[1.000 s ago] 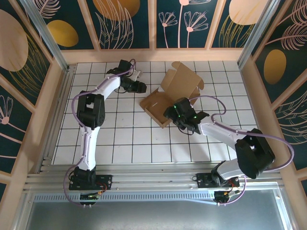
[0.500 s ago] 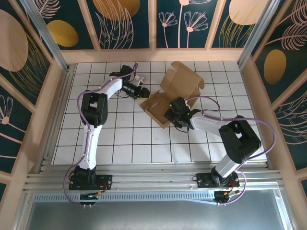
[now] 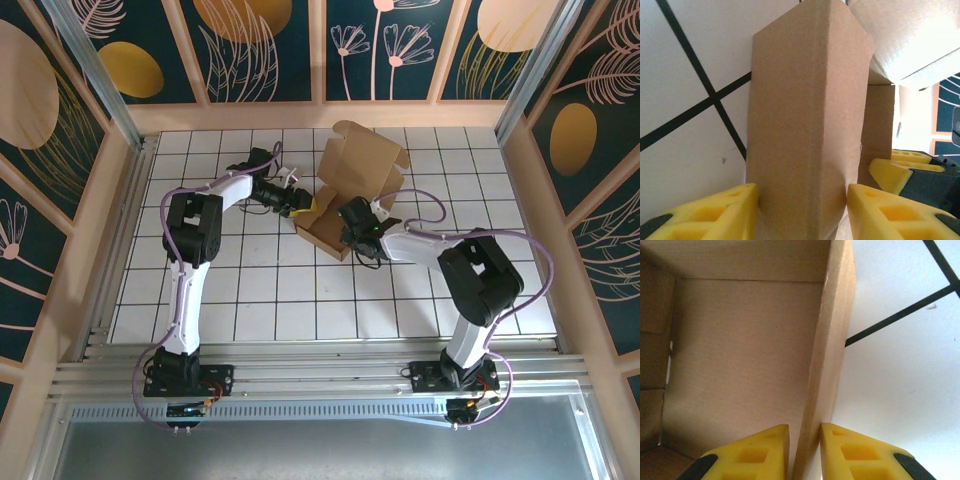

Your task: Fold the paper box

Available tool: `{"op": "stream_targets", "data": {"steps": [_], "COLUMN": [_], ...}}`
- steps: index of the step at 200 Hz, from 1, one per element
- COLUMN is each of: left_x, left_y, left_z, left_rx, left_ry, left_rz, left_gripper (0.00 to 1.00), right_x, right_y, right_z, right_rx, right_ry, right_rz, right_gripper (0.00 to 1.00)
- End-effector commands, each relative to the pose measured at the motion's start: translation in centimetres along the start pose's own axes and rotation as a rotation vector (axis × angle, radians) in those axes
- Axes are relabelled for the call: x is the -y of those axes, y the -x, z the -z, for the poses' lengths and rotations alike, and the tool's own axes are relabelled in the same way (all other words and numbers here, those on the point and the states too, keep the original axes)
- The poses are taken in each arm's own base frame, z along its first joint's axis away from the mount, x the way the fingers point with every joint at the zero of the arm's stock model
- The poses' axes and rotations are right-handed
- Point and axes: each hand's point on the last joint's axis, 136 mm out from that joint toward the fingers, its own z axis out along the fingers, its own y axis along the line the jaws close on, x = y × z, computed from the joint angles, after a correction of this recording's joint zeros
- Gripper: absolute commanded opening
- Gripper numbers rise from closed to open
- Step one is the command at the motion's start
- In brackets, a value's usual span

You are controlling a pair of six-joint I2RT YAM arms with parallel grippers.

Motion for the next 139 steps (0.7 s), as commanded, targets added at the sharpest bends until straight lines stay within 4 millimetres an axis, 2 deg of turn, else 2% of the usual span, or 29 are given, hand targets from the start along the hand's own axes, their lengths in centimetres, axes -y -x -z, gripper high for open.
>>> {"op": "stream_targets", "data": {"steps": [1,21,37,64,81,97,139], "left_x": [3.6,3.9,3.2,0.9,-1.2,-2.2,-3.8], "left_y": [0.6,0.5,0.0,-0.9,-0.9,-0.7,0.3], "left_z": [1.0,0.9,0.4,-0.8,-1.1,-1.0,-0.8], "left_rx": [0.020,0.015,-0.004,-0.052,-0.052,-0.053,-0.055], "left_ry": [-0.065,-0.054,0.007,0.165,0.273,0.352,0.584], "left_rz": [-0.053,-0.061,-0.067,-0.093,-0.090,-0.107,-0.225], "left_gripper": [0.51,0.51,0.50,0.51,0.50,0.50,0.37], "right_x": [0.9,0.7,0.5,0.0,-0.3,-0.5,-0.9], "right_y": [0.4,0.1,0.0,0.0,0.1,0.1,0.0], "right_z": [-0.5,-0.8,-0.8,-0.7,-0.6,-0.6,-0.5], "right_rx": [0.050,0.046,0.046,0.051,0.053,0.050,0.046], "right_ry": [-0.085,-0.084,-0.083,-0.079,-0.073,-0.068,-0.055], "right_rz": [0.074,0.084,0.088,0.099,0.103,0.106,0.109], "right_gripper": [0.23,0.23,0.23,0.23,0.23,0.23,0.24]}}
